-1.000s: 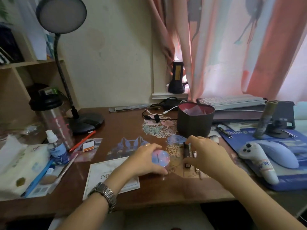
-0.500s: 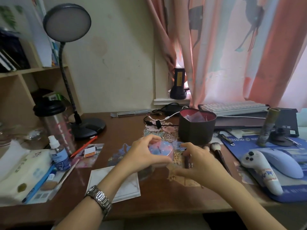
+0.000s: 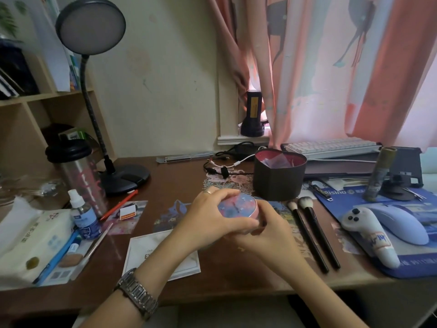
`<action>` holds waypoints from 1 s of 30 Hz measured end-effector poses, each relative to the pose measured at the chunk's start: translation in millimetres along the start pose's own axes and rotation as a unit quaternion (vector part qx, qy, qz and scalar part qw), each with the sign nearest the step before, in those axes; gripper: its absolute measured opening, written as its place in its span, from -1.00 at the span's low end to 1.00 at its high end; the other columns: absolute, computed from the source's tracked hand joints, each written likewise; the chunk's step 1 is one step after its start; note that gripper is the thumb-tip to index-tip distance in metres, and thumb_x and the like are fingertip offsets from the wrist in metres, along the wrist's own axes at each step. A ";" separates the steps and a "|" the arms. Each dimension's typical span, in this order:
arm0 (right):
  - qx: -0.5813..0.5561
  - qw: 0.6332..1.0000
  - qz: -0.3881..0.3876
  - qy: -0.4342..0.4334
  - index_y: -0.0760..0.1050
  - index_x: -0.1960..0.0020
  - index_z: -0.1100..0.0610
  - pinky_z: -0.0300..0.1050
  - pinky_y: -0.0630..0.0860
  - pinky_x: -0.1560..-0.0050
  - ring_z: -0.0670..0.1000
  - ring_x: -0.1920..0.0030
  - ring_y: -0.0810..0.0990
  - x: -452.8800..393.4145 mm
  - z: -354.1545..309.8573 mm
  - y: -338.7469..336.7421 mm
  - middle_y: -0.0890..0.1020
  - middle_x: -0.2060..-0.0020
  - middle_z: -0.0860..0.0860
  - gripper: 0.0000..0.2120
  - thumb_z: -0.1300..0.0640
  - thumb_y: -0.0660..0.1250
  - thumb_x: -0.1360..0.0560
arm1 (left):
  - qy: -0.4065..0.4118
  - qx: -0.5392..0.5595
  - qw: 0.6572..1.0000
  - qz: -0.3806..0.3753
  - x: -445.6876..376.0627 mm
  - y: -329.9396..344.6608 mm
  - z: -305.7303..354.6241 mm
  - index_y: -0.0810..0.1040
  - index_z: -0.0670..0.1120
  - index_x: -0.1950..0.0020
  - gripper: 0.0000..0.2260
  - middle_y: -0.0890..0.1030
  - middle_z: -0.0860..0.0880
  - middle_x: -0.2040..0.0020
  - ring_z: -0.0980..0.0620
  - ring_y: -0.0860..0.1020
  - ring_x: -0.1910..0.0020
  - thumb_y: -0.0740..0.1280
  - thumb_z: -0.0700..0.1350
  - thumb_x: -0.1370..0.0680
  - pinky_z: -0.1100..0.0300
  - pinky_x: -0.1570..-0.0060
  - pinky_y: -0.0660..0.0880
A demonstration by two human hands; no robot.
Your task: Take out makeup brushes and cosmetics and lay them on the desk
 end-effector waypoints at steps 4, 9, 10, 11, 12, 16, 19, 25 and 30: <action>0.015 0.999 0.037 0.014 0.46 -0.11 -0.06 -0.45 0.51 0.20 -0.32 0.08 0.57 6.7 4.1 3.7 0.62 0.14 -0.21 -0.47 -0.02 0.53 -0.18 | -0.025 -0.020 0.999 -0.006 2.3 4.2 -1.8 0.39 0.20 -0.28 -0.38 0.40 0.07 -0.21 0.08 0.40 -0.17 0.44 0.29 -0.27 0.09 -0.11 0.53; 0.078 0.993 0.084 -0.010 0.40 -0.14 -0.05 -0.31 0.56 0.13 -0.20 0.07 0.58 6.8 6.0 10.3 0.60 0.05 -0.16 -0.40 -0.09 0.55 -0.17 | -0.085 -0.094 0.990 0.060 8.7 16.6 0.1 0.39 0.08 -0.27 -0.30 0.39 0.02 -0.19 0.03 0.42 -0.15 0.26 0.45 -0.26 0.09 -0.07 0.50; 0.083 0.993 0.082 -0.014 0.40 -0.13 -0.04 -0.34 0.54 0.14 -0.21 0.07 0.57 6.1 5.9 10.9 0.60 0.06 -0.16 -0.40 -0.10 0.55 -0.18 | -0.091 -0.118 0.986 0.068 9.7 18.1 0.5 0.39 0.05 -0.26 -0.27 0.41 0.01 -0.19 0.01 0.43 -0.16 0.19 0.49 -0.27 0.08 -0.07 0.48; 0.086 0.993 0.080 -0.015 0.40 -0.11 -0.04 -0.38 0.51 0.17 -0.22 0.08 0.57 5.6 5.6 10.6 0.59 0.08 -0.16 -0.42 -0.10 0.55 -0.18 | -0.094 -0.135 0.984 0.073 11.0 17.7 0.8 0.42 0.01 -0.22 -0.25 0.44 -0.01 -0.17 0.00 0.45 -0.14 0.12 0.52 -0.27 0.06 -0.07 0.47; 0.087 0.993 0.080 -0.016 0.40 -0.09 -0.05 -0.42 0.49 0.19 -0.24 0.10 0.56 5.4 5.4 9.3 0.59 0.11 -0.18 -0.43 -0.10 0.56 -0.18 | -0.096 -0.139 0.983 0.077 12.1 14.4 0.6 0.47 -0.03 -0.15 -0.24 0.49 -0.02 -0.10 -0.01 0.48 -0.08 0.06 0.54 -0.27 0.03 -0.04 0.48; 0.062 0.994 0.092 0.002 0.41 -0.15 -0.07 -0.37 0.55 0.12 -0.26 0.07 0.58 4.2 9.5 0.5 0.59 0.07 -0.20 -0.34 -0.15 0.59 -0.14 | -0.060 -0.122 0.987 0.086 18.8 -10.9 4.3 0.59 -0.11 0.23 -0.26 0.56 -0.04 0.34 0.04 0.52 0.32 -0.03 0.51 -0.34 0.08 0.25 0.44; 0.069 0.994 0.086 -0.008 0.42 -0.14 -0.06 -0.39 0.54 0.12 -0.26 0.06 0.58 4.3 9.8 0.6 0.60 0.06 -0.20 -0.36 -0.14 0.58 -0.14 | 0.022 -0.093 0.995 0.028 16.4 -15.3 7.7 0.52 0.12 -0.15 -0.53 0.57 0.08 -0.10 0.13 0.51 -0.04 0.20 0.37 -0.41 0.09 -0.01 0.52; 0.092 0.995 0.036 -0.025 0.35 -0.22 -0.06 -0.32 0.55 0.08 -0.19 0.01 0.57 6.9 9.2 9.2 0.58 0.00 -0.17 -0.34 -0.12 0.53 -0.19 | 0.076 -0.012 0.982 -0.170 3.8 -6.7 4.7 0.28 0.28 -0.40 -0.42 0.31 0.21 -0.42 0.22 0.32 -0.29 0.42 0.07 -0.43 0.31 -0.10 0.34; 0.097 0.994 0.025 -0.043 0.39 -0.18 -0.04 -0.33 0.55 0.10 -0.22 0.02 0.56 8.3 6.1 11.3 0.58 0.01 -0.18 -0.34 -0.16 0.54 -0.17 | -0.026 -0.132 0.990 -0.041 0.7 -6.7 7.5 0.49 0.10 -0.13 -0.39 0.59 0.07 -0.04 0.08 0.56 0.06 0.19 0.49 -0.29 0.17 0.13 0.57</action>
Point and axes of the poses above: each hand's wrist, its own x-axis away from the middle knuckle, its own y-axis out of the palm, z = x × y, the point moved 3 cm from there along -x, towards the middle knuckle
